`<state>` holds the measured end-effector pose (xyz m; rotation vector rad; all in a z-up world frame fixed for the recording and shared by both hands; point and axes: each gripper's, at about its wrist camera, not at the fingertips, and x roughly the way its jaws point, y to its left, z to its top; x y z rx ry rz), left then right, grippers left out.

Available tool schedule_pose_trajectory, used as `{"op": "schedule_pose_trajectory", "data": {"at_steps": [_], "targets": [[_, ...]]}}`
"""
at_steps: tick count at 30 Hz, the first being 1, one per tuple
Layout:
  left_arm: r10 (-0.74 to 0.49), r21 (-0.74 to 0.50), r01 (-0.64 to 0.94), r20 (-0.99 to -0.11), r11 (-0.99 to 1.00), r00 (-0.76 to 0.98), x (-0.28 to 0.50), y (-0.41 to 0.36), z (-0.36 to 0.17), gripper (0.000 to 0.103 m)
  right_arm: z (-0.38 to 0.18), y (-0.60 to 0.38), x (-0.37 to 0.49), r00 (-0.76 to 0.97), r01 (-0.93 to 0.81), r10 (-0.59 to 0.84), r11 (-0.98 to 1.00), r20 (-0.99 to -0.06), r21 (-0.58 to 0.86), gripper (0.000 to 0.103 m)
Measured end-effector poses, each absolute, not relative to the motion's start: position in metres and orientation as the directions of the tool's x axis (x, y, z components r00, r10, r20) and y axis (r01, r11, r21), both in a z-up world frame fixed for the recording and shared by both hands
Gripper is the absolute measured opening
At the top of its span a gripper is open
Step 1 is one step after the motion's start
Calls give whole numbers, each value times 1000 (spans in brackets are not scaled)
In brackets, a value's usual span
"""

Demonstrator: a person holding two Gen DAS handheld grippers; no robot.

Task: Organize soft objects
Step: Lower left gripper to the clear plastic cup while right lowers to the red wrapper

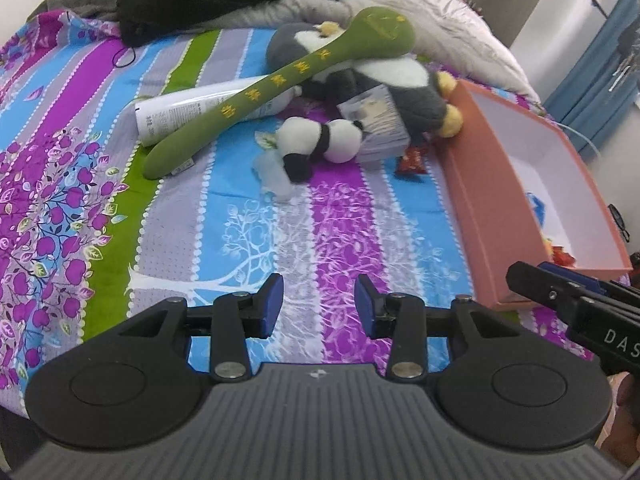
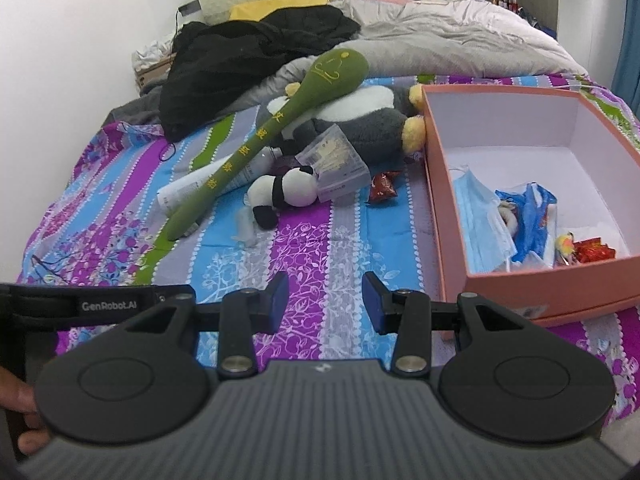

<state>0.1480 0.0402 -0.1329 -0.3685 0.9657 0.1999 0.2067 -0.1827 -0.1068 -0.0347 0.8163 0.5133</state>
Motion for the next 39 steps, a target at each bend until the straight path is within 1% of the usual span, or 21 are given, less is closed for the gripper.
{"op": "schedule_pose_trajectory", "data": {"at_steps": [11, 18, 19, 21, 22, 26, 30, 33, 35, 37, 39], "targets": [[21, -192, -383, -872, 904, 488, 199, 82, -176, 45, -138, -148, 264, 542, -442, 380, 887, -750, 131, 43], [4, -216, -394, -873, 893, 488, 231, 104, -208, 45, -163, -127, 303, 542, -419, 327, 904, -774, 88, 43], [1, -222, -396, -871, 891, 490, 235, 108, -212, 45, -167, -124, 310, 542, -411, 314, 908, -779, 80, 45], [2, -227, -400, -868, 888, 496, 245, 114, -220, 45, -175, -120, 323, 542, -390, 296, 918, -787, 76, 61], [3, -229, -402, -866, 887, 500, 250, 116, -223, 45, -179, -118, 328, 543, -379, 288, 922, -789, 75, 63], [-14, -262, -411, -857, 873, 515, 266, 129, -234, 45, -192, -108, 350, 552, -356, 256, 933, -794, 53, 63], [-72, -314, -383, -845, 869, 530, 281, 131, -241, 45, -205, -100, 374, 555, -320, 220, 947, -802, 38, 63], [-74, -316, -376, -841, 871, 536, 289, 127, -243, 45, -209, -95, 388, 575, -292, 201, 956, -793, 31, 63], [-85, -341, -388, -833, 856, 546, 292, 129, -244, 45, -212, -93, 395, 585, -278, 190, 960, -788, 25, 63], [-96, -367, -404, -828, 838, 553, 295, 131, -245, 50, -216, -90, 402, 597, -269, 166, 963, -785, -1, 63], [-104, -387, -414, -822, 824, 560, 297, 132, -245, 51, -220, -88, 406, 610, -264, 146, 964, -779, -26, 63]]}}
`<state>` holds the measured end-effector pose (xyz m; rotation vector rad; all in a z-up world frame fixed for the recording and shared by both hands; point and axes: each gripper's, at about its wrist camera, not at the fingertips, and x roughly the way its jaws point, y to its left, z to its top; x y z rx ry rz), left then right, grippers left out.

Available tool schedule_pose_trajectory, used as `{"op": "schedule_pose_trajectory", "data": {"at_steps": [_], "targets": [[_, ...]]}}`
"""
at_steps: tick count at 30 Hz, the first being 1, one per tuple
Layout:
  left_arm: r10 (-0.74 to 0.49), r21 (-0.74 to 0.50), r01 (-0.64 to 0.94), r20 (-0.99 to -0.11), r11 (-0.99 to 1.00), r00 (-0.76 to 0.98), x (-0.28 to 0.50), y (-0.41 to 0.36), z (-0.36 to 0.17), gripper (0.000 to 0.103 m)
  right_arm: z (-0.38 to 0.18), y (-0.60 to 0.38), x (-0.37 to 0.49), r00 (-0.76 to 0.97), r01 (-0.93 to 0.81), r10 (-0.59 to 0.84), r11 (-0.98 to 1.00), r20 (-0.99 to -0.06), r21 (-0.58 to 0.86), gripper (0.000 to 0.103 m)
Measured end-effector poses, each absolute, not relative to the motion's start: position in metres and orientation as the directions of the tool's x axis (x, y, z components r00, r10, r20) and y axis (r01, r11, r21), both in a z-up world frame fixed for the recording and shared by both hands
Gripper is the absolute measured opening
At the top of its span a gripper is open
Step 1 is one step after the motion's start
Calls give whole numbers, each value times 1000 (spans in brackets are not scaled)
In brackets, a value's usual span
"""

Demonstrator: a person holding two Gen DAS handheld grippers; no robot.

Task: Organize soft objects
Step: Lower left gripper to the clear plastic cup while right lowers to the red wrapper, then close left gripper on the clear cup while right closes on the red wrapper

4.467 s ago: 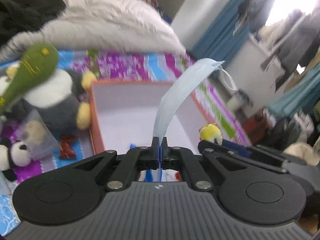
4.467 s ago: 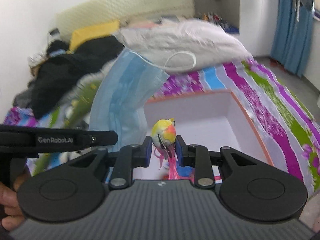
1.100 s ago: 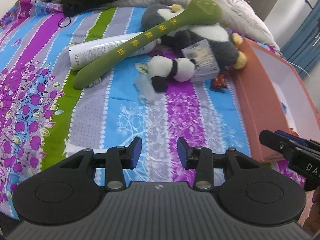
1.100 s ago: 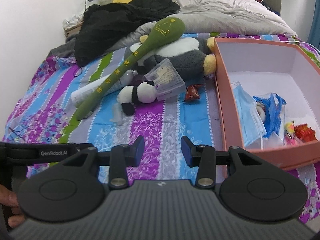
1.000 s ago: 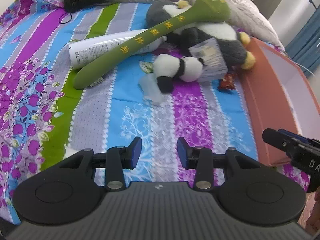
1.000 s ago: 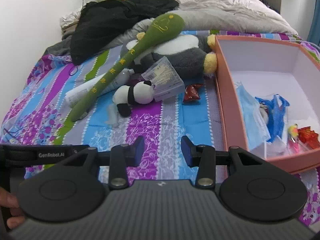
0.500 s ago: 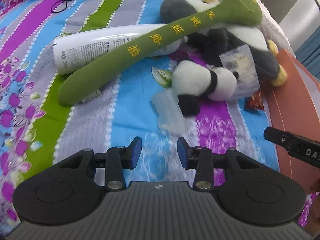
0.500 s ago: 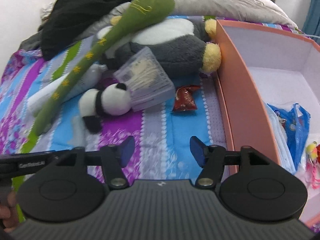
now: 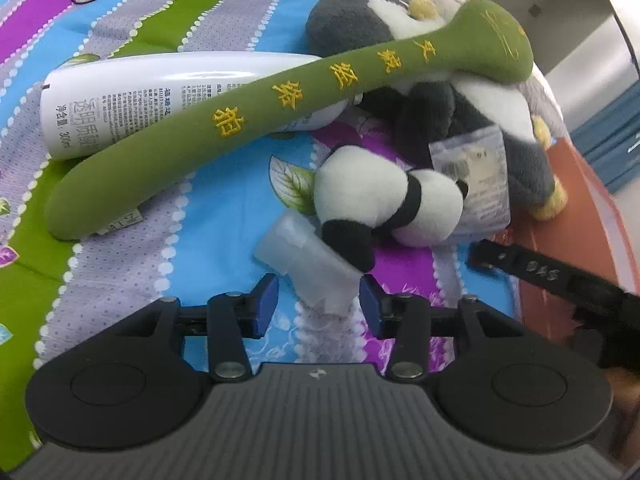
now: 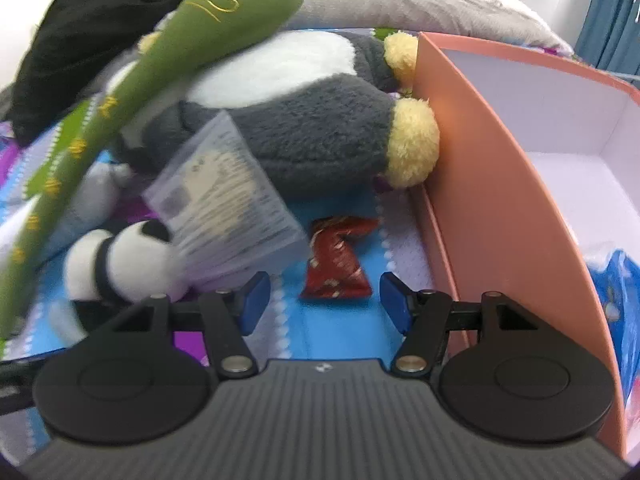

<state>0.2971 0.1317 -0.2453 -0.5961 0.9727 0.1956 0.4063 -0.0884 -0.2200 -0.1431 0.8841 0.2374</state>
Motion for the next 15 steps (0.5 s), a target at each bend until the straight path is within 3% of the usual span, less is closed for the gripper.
{"op": "schedule_pose_trajectory", "data": {"at_steps": [6, 9, 15], "targets": [[-73, -388, -462, -822, 798, 564, 303, 133, -247, 51, -236, -84, 418, 609, -285, 150, 958, -779, -37, 60], [-54, -395, -509, -826, 765, 561, 306, 132, -249, 55, -239, -84, 421, 597, -291, 154, 956, -788, -34, 41], [-2, -382, -553, -824, 740, 567, 305, 126, -249, 53, -234, -88, 415, 592, -311, 167, 950, -788, -32, 39]]}}
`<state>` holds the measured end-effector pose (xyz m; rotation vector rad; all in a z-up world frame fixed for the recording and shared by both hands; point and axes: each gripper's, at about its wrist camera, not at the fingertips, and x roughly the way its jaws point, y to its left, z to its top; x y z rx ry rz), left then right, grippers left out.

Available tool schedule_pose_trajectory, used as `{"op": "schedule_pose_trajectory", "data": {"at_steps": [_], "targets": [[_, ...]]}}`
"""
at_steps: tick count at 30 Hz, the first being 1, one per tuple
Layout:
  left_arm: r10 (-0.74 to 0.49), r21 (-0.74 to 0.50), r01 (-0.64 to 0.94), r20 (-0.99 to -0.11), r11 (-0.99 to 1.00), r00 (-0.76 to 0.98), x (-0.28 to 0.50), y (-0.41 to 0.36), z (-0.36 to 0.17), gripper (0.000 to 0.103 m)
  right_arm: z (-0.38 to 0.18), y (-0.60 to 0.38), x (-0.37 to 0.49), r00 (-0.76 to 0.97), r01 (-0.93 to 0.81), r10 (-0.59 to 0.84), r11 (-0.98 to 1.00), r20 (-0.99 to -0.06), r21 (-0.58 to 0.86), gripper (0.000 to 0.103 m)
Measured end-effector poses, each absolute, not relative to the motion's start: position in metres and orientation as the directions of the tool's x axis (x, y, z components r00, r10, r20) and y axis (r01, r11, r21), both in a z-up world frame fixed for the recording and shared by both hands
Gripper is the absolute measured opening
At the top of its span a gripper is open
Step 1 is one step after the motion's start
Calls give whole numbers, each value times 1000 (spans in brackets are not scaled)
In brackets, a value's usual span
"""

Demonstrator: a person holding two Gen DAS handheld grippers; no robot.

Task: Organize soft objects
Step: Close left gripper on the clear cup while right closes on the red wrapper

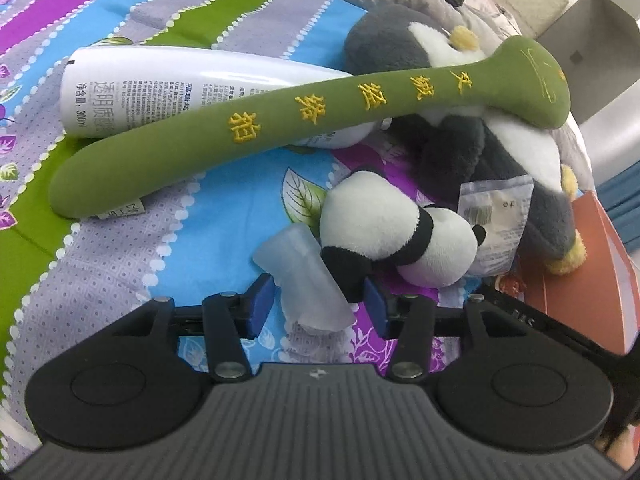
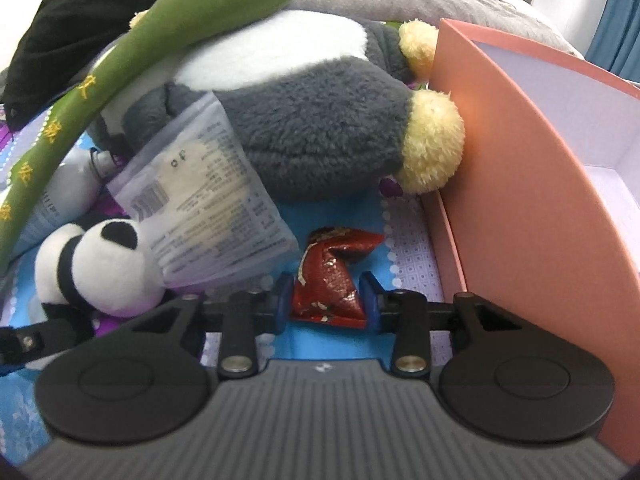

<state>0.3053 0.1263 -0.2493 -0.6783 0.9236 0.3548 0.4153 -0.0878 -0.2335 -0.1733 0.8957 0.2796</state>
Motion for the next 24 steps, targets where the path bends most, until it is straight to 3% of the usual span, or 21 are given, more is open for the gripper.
{"op": "schedule_pose_trajectory", "data": {"at_steps": [3, 7, 24], "targets": [[15, -353, -540, -828, 764, 561, 304, 121, -248, 43, -231, -94, 409, 582, -319, 177, 947, -794, -23, 39], [8, -340, -523, -832, 781, 554, 299, 119, -247, 16, -230, -99, 399, 566, -337, 189, 941, -802, -17, 39], [-69, -340, -415, -837, 844, 543, 225, 85, -214, 13, -198, -116, 319, 525, -434, 281, 901, -803, 32, 35]]}}
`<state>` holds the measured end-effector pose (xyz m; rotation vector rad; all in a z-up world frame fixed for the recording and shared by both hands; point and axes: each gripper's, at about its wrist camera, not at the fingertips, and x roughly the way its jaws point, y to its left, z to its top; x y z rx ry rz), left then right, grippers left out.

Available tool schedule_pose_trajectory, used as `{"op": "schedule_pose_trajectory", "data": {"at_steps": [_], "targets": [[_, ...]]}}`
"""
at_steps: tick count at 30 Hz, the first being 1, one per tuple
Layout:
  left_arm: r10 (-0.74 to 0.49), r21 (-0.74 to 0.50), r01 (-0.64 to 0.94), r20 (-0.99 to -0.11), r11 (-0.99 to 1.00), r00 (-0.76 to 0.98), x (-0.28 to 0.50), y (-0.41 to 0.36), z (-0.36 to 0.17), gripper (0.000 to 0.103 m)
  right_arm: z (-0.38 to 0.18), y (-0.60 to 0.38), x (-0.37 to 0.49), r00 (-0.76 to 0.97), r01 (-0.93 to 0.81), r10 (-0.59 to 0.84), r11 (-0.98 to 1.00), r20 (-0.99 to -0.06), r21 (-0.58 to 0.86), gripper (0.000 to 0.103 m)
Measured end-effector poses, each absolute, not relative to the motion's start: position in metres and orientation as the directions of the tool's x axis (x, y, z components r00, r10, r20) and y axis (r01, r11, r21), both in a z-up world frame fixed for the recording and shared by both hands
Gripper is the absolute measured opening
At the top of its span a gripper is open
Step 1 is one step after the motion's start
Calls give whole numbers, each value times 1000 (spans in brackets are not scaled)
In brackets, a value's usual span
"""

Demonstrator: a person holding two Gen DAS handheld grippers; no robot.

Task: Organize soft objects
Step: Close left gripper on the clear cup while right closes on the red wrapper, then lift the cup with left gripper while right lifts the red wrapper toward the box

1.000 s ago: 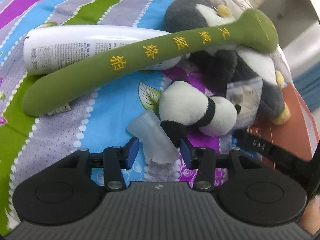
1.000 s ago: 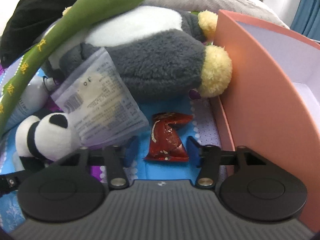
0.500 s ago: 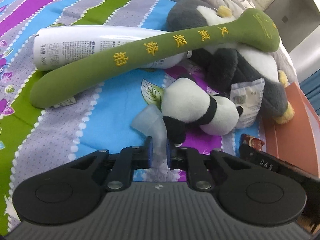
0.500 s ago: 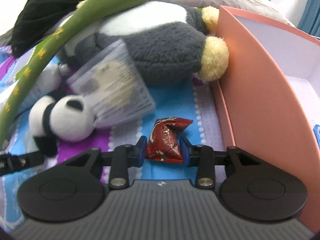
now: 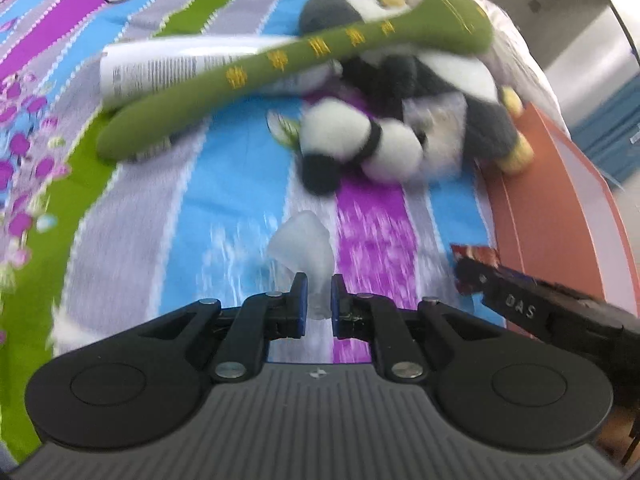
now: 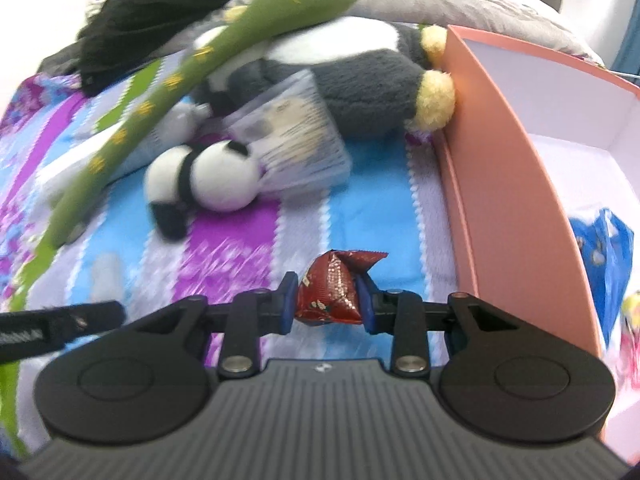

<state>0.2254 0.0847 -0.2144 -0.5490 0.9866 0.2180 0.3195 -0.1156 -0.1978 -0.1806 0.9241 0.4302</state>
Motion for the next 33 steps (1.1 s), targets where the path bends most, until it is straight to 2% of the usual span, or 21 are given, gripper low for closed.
{"op": "schedule_pose_trajectory", "data": {"at_steps": [11, 16, 18, 22, 26, 33], "targets": [[-101, -314, -372, -864, 874, 493, 162, 63, -216, 14, -191, -133, 235, 459, -521, 369, 849, -808, 91, 34], [-104, -308, -390, -880, 868, 463, 142, 60, -224, 15, -203, -140, 212, 421, -532, 359, 842, -833, 94, 34], [-104, -311, -402, -882, 861, 459, 136, 61, -226, 20, -209, -142, 208, 399, -521, 349, 847, -848, 103, 35], [-117, -334, -432, -883, 838, 455, 127, 63, -227, 43, -210, -145, 203, 379, -509, 329, 855, -865, 102, 37], [-140, -383, -452, -865, 806, 483, 120, 65, -226, 46, -207, -148, 201, 379, -495, 326, 862, -866, 108, 50], [-124, -420, -498, -843, 758, 523, 117, 67, -224, 46, -205, -150, 205, 410, -484, 330, 869, -851, 104, 51]]}}
